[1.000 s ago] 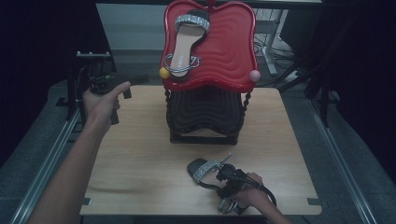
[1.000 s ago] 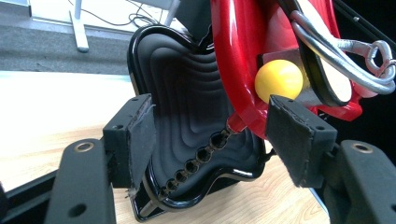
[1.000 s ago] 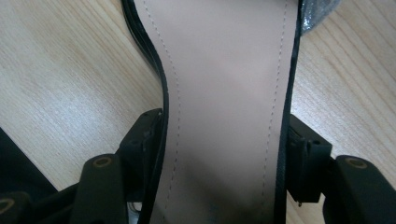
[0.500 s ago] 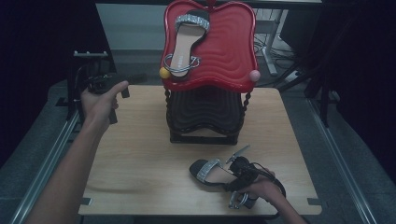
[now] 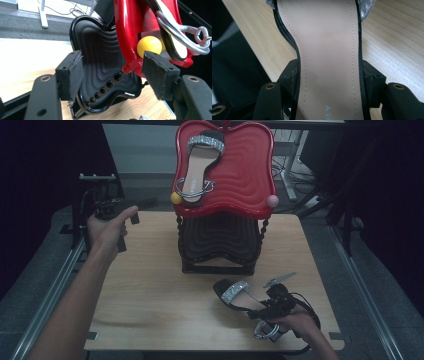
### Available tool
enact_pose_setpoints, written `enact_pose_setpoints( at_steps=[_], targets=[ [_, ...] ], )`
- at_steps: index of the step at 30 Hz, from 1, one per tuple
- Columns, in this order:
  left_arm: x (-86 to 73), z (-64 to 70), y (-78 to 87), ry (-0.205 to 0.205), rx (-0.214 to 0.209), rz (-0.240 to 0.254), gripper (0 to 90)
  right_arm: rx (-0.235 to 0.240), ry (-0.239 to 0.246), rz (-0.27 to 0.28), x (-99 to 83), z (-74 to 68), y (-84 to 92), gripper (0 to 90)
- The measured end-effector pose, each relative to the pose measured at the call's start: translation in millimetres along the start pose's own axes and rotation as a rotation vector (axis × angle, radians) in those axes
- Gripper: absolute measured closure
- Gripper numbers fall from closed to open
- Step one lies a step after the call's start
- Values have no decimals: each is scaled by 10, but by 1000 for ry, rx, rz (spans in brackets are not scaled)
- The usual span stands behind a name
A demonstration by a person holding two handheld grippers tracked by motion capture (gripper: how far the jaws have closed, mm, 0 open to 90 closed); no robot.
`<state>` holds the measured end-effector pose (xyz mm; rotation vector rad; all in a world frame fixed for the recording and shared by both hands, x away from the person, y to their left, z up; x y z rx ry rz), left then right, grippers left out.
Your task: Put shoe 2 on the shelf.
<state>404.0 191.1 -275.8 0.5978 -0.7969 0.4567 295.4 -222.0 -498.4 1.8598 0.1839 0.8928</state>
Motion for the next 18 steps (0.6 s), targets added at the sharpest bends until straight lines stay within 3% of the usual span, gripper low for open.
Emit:
enact_pose_setpoints(
  at_steps=[8, 18],
  targets=[
    [15, 16, 4, -2, -1, 0, 338, 50, -103, 90, -227, 285, 262, 428],
    [13, 21, 1, -2, -2, 1, 339, 41, -241, 176, -509, 665, 578, 428]
  ],
)
Point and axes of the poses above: each handheld gripper's, and its own axes: y roughly backward along the jaws, x roughly out of its top, z roughly to its right, the point moved 4 cm from there along -y, roughly forward along the jaws, and after that the axes turned 11 degrees about -x, right-handed, at the moved point
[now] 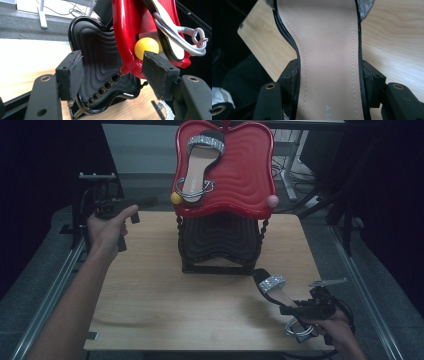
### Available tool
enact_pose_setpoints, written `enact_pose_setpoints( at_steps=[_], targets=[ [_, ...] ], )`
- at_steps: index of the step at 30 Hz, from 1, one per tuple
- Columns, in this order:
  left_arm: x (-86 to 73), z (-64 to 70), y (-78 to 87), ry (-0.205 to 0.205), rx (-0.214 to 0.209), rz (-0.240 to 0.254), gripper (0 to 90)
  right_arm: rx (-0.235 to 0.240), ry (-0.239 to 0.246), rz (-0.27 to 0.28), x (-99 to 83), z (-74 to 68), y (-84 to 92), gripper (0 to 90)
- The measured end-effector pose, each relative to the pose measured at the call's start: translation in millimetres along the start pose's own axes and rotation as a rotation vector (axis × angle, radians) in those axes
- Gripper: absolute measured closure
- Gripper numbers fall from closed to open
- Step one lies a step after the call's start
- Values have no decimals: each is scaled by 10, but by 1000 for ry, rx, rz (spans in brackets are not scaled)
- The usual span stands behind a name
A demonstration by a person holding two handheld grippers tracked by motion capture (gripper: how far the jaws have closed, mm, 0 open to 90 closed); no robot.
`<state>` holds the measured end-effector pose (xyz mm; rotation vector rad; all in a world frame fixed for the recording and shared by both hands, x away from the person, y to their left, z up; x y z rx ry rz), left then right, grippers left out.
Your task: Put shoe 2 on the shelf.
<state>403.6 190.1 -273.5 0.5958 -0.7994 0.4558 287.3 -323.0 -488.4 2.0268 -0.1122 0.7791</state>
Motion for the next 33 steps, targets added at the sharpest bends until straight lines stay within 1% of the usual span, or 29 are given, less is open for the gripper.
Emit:
enact_pose_setpoints(
  at_steps=[1, 2, 4, 8, 12, 17, 22, 26, 28, 33],
  targets=[
    [1, 2, 1, -1, 0, 0, 339, -2, -6, 7, -3, 33, 24, 428],
    [3, 3, 3, -1, 0, 1, 339, -7, -25, 23, -4, 79, 59, 428],
    [6, 5, 7, -1, -1, 1, 339, -16, -48, 46, 1, 158, 117, 428],
    [8, 9, 10, -3, -1, 0, 339, -20, -100, 81, 38, 298, 228, 429],
    [16, 17, 13, -5, -1, -1, 339, -37, -126, 116, 110, 407, 323, 429],
    [14, 26, 7, -8, -3, -5, 339, -40, -147, 147, 219, 491, 421, 429],
    [9, 29, 4, -11, -2, -9, 339, -41, -161, 163, 331, 553, 502, 429],
    [12, 27, 0, -11, -1, -9, 339, -46, -171, 179, 472, 594, 590, 429],
    [13, 27, -4, -11, -1, -10, 339, -58, -168, 188, 548, 605, 634, 429],
    [12, 23, -18, -12, -1, -13, 339, -63, -169, 211, 733, 609, 731, 429]
  ],
)
Point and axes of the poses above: each handheld gripper's, and its own axes: y roughly backward along the jaws, x roughly out of its top, z roughly to its right, the point moved 4 cm from there along -y, roughly forward along the jaws, and after that the axes turned 11 degrees about -x, right-handed, at the moved point
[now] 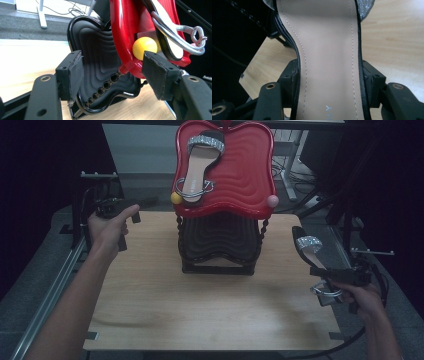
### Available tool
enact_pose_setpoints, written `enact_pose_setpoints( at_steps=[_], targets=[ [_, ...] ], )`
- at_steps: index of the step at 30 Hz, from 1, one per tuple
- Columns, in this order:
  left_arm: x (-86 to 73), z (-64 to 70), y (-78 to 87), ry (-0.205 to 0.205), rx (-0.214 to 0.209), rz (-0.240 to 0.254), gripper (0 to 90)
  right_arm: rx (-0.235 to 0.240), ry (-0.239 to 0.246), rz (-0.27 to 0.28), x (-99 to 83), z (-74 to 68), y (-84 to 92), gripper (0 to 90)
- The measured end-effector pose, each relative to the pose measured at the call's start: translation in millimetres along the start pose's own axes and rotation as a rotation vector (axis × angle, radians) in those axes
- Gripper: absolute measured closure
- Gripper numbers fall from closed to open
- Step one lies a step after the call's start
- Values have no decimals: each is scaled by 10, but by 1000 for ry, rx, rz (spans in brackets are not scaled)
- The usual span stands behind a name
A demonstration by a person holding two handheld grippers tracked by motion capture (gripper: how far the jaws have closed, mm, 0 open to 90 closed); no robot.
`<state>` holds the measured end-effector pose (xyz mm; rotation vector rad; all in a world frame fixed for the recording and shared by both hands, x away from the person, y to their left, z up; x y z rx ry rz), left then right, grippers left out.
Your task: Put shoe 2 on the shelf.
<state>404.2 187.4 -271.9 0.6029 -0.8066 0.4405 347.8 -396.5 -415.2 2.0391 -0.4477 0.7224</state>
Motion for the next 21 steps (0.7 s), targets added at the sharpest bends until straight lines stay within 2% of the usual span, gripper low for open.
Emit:
enact_pose_setpoints(
  at_steps=[12, 21],
  targets=[
    [15, -6, 18, 0, 3, 2, 339, 14, -16, 57, 424, -72, 130, 429],
    [21, -2, 6, 1, -1, 0, 339, 30, -17, 87, 774, -214, 163, 430]
  ],
)
Point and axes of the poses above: each handheld gripper's, and its own axes: y roughly backward along the jaws, x roughly out of its top, z roughly to its right, the point moved 4 cm from there along -y, roughly forward along the jaws, and after that the axes turned 11 degrees about -x, right-handed, at the moved point
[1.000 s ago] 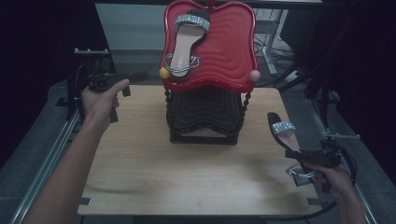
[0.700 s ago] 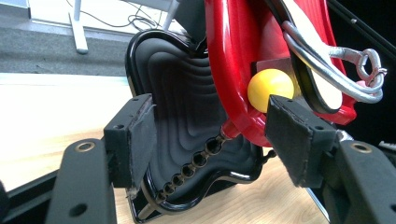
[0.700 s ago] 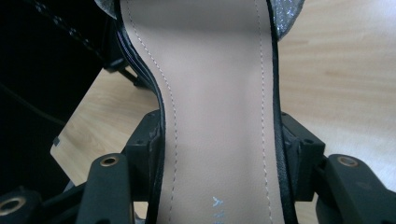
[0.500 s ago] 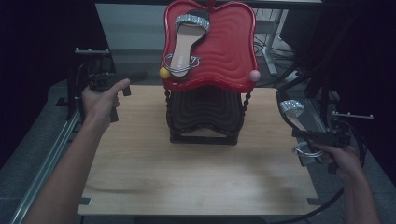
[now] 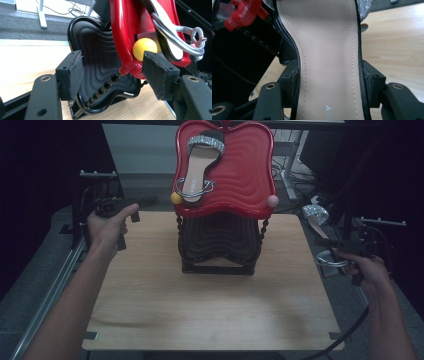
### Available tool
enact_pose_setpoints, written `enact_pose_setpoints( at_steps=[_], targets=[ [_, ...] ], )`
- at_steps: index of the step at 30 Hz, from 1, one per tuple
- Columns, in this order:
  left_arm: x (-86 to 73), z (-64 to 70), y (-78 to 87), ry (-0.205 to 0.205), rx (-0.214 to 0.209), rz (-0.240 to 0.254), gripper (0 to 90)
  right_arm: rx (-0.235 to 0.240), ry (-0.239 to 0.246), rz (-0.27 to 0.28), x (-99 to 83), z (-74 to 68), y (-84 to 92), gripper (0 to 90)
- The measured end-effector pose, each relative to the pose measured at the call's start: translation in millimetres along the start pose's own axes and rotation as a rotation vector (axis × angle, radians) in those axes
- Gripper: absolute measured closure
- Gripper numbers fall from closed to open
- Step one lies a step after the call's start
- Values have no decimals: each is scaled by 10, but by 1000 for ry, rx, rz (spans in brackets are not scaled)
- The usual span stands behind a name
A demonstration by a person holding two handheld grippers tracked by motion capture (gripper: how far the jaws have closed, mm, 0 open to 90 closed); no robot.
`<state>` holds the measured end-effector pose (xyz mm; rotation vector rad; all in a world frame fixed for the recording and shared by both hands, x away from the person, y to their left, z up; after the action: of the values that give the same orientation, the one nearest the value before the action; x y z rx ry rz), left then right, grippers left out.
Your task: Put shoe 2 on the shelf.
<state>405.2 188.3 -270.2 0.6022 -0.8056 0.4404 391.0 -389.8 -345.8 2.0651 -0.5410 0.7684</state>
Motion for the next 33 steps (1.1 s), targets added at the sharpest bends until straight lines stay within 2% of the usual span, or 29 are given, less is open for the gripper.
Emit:
enact_pose_setpoints(
  at_steps=[17, 28, 33],
  targets=[
    [41, 36, 15, -8, -1, -2, 340, 5, 15, 62, 726, -444, 64, 429],
    [50, 34, 11, -5, -5, -5, 341, 4, 44, 60, 1048, -723, -22, 429],
    [64, 32, 12, -10, -4, -6, 340, -7, 68, 62, 1207, -915, -32, 429]
  ],
)
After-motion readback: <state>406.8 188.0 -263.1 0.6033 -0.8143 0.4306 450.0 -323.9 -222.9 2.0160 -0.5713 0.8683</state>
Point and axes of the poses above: each handheld gripper's, and its own axes: y roughly backward along the jaws, x roughly out of its top, z roughly to its right, the point moved 4 cm from there along -y, roughly forward along the jaws, and after that the axes turned 11 degrees about -x, right-handed, at the moved point
